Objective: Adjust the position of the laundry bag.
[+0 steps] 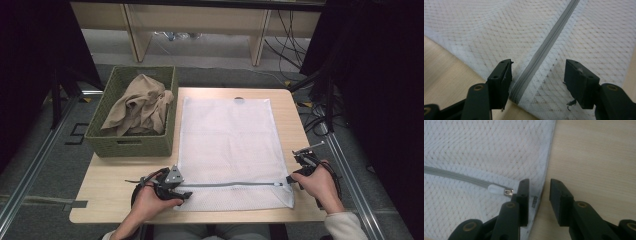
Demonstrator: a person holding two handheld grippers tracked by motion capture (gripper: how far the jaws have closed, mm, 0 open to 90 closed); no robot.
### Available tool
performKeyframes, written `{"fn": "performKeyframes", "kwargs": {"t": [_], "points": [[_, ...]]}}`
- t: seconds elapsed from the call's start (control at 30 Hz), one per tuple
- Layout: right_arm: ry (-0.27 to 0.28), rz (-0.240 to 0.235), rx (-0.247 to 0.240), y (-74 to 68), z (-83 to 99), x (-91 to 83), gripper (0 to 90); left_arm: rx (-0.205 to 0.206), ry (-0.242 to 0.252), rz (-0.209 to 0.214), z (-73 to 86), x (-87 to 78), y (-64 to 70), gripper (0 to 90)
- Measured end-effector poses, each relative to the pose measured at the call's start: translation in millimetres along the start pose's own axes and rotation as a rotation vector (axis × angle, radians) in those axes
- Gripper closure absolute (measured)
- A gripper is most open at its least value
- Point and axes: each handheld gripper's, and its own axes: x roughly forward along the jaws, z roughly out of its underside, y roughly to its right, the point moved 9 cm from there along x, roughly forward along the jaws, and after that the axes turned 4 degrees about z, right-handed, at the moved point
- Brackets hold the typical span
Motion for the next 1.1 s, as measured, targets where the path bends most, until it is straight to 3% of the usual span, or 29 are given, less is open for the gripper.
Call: {"fn": "performKeyframes", "kwargs": {"t": [0.03, 0.07, 0.1, 0.13, 0.2, 0.23, 0.3, 0.37, 0.4, 0.43, 0.47, 0.5, 0.53, 0.57, 0.67, 0.7, 0.73, 0.8, 0.9, 0.93, 1.0, 1.03, 1.07, 1.1], "points": [[0.007, -0.005, -0.005, -0.1, -0.6, 1.7, 70.6, -0.011, 0.0, 0.001, -0.4, 0.5, -1.1, 41.0], [-0.018, -0.002, 0.056, -4.8, 1.1, 0.1, 70.6, -0.003, -0.004, 0.0, -0.8, 0.2, -2.8, 42.0], [-0.003, -0.009, -0.02, 0.6, -1.1, 2.6, 70.6, -0.003, -0.004, 0.0, -0.8, 0.2, -2.8, 44.1], [-0.07, -0.013, 0.08, -6.3, 3.8, -1.4, 70.7, -0.014, -0.006, 0.006, -0.9, 0.3, -4.1, 45.6], [-0.073, -0.017, 0.107, -8.6, 3.3, -0.4, 70.7, -0.027, -0.001, 0.005, -1.1, 0.7, -4.8, 49.2], [-0.055, -0.027, 0.046, -5.4, 1.6, 1.6, 71.1, -0.013, -0.003, 0.004, -1.7, -0.5, -7.0, 52.4], [-0.062, -0.029, 0.05, -6.3, 1.9, 2.2, 71.2, -0.029, -0.007, 0.006, -1.3, -0.3, -7.0, 56.5], [-0.082, -0.02, 0.094, -11.6, 3.7, 2.9, 72.2, -0.02, -0.015, -0.003, -2.2, -0.9, -9.6, 60.4], [-0.069, -0.027, 0.047, -9.1, 2.3, 5.3, 73.2, -0.034, -0.019, -0.007, -1.9, -1.0, -9.2, 62.1], [-0.069, -0.039, 0.043, -10.7, 2.2, 5.2, 74.6, -0.034, -0.019, -0.007, -1.9, -1.0, -9.2, 64.6], [-0.071, -0.04, 0.048, -12.2, 2.2, 5.4, 75.8, -0.005, -0.029, -0.014, -2.4, -2.1, -10.6, 66.4], [-0.095, -0.037, 0.059, -13.4, 3.5, 4.6, 77.4, -0.002, -0.032, -0.019, -2.5, -2.4, -10.7, 68.9], [-0.061, -0.04, 0.061, -14.6, 1.2, 7.6, 78.7, -0.009, -0.035, -0.018, -2.2, -2.6, -10.1, 70.6], [-0.087, -0.04, 0.047, -14.3, 2.1, 5.0, 80.0, -0.008, -0.038, -0.016, -2.1, -2.9, -10.2, 72.5], [-0.086, -0.047, 0.035, -15.7, 0.5, 6.2, 84.7, 0.013, -0.057, -0.021, -1.4, -4.5, -11.6, 77.9], [-0.086, -0.047, 0.035, -15.7, 0.5, 6.2, 84.7, 0.013, -0.057, -0.021, -1.4, -4.5, -11.6, 79.8], [-0.099, -0.055, 0.066, -20.5, 0.5, 4.3, 86.5, -0.009, -0.066, -0.025, 0.1, -4.9, -12.4, 81.8], [-0.07, -0.057, 0.04, -20.6, -3.1, 5.1, 86.9, -0.003, -0.055, -0.034, -0.4, -5.4, -13.4, 83.5], [-0.08, -0.055, 0.046, -24.6, -5.6, 5.3, 86.9, -0.017, -0.042, -0.053, 0.5, -6.0, -18.6, 83.3], [-0.057, -0.057, 0.008, -24.1, -8.7, 6.8, 86.9, -0.021, -0.05, -0.056, 1.9, -7.4, -20.2, 83.0], [-0.085, -0.066, 0.039, -31.1, -8.9, 4.7, 86.8, -0.027, -0.05, -0.069, 2.7, -8.4, -24.5, 82.5], [-0.119, -0.061, 0.105, -37.0, -7.1, 1.8, 86.8, -0.042, -0.037, -0.078, 2.3, -8.0, -25.4, 82.3], [-0.082, -0.066, 0.036, -33.1, -9.7, 4.9, 86.8, -0.035, -0.042, -0.072, 2.8, -8.0, -26.3, 82.2], [-0.082, -0.066, 0.036, -33.1, -9.7, 4.9, 86.8, -0.035, -0.042, -0.072, 2.8, -8.0, -26.3, 82.0]]}}
